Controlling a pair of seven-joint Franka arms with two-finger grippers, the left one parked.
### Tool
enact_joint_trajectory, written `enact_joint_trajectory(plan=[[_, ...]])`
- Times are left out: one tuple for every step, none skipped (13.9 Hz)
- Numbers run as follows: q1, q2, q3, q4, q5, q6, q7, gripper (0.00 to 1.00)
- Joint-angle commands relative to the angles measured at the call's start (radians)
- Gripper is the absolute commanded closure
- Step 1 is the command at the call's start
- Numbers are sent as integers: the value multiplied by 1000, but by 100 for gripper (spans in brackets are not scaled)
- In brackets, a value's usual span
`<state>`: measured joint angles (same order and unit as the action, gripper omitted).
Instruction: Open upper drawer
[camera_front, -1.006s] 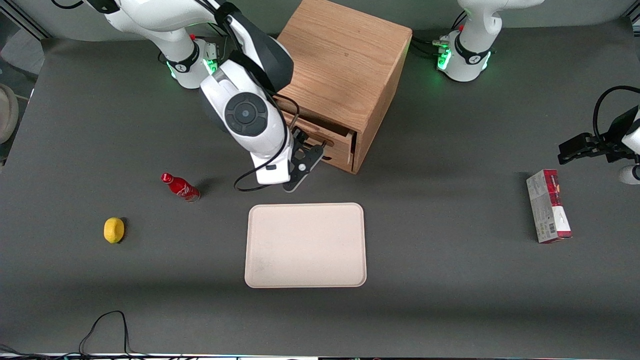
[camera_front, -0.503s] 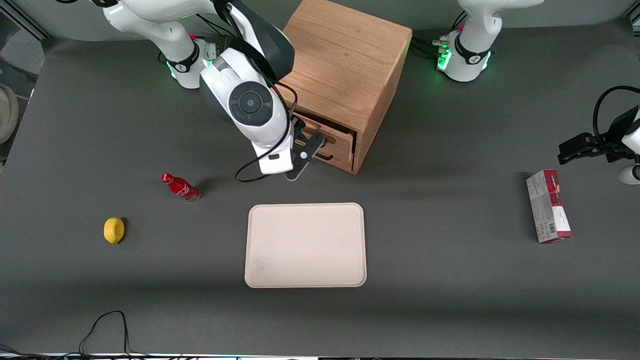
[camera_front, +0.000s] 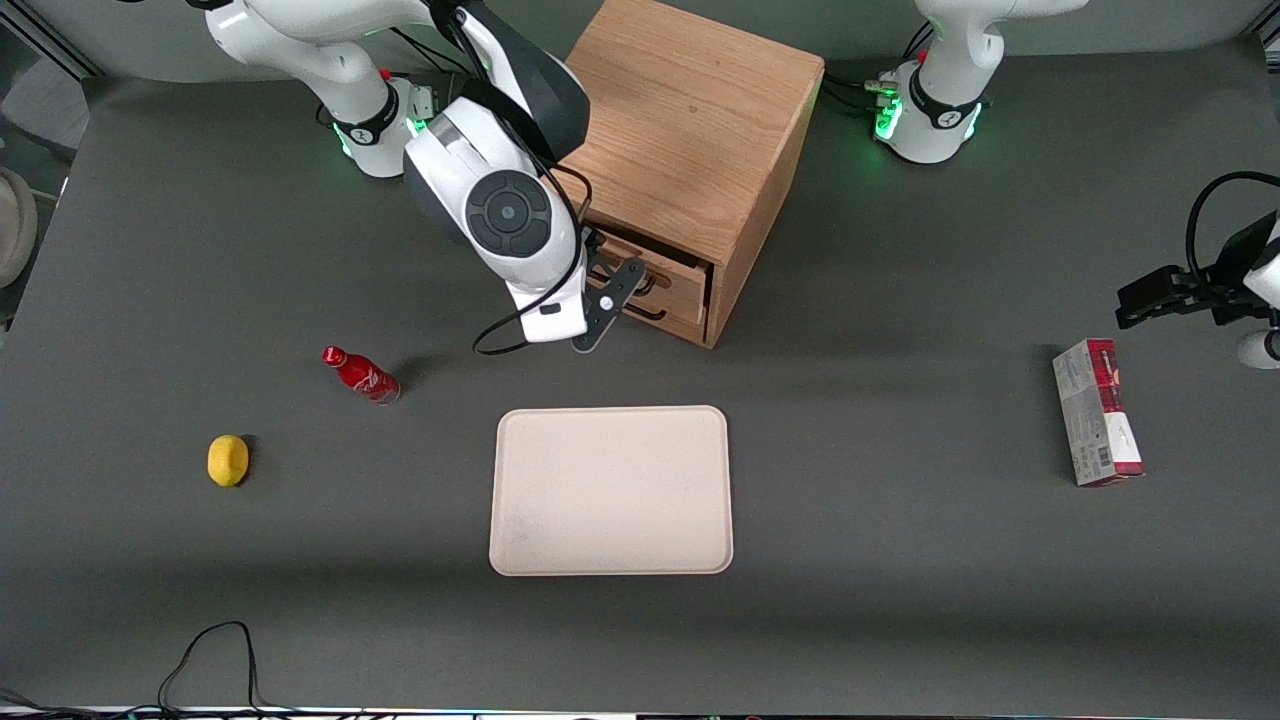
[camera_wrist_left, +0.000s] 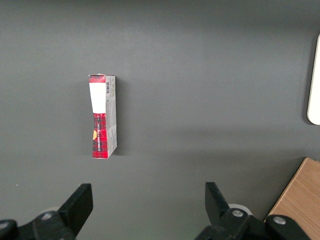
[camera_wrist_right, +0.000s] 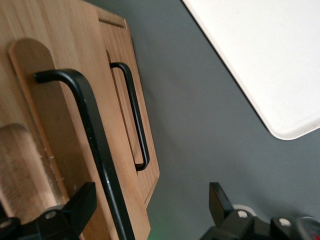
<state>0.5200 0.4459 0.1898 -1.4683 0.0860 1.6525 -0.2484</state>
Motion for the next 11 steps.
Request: enact_joint_trajectory(plan=[[12,-29,-10,-49,29,23,-38,0],[12,-29,-10,-49,29,21,-46,0],[14,-27,-10,-52,29,26,-48,0],[14,-20,-10,-50,29,30,-48,0],[14,-16,-10,-50,29,45,-48,0],[12,-10,-10,-50,29,55,-49,0],[11,-1,-12,-49,29,67,-51,0],[6,4,-13,-49,29,78,-57,0],[3,10,-16,-44,28,84,-64,0],[0,14,-21,-38,28,84,-75,0],[-11,14,-23,-37,28,85,-92,0]])
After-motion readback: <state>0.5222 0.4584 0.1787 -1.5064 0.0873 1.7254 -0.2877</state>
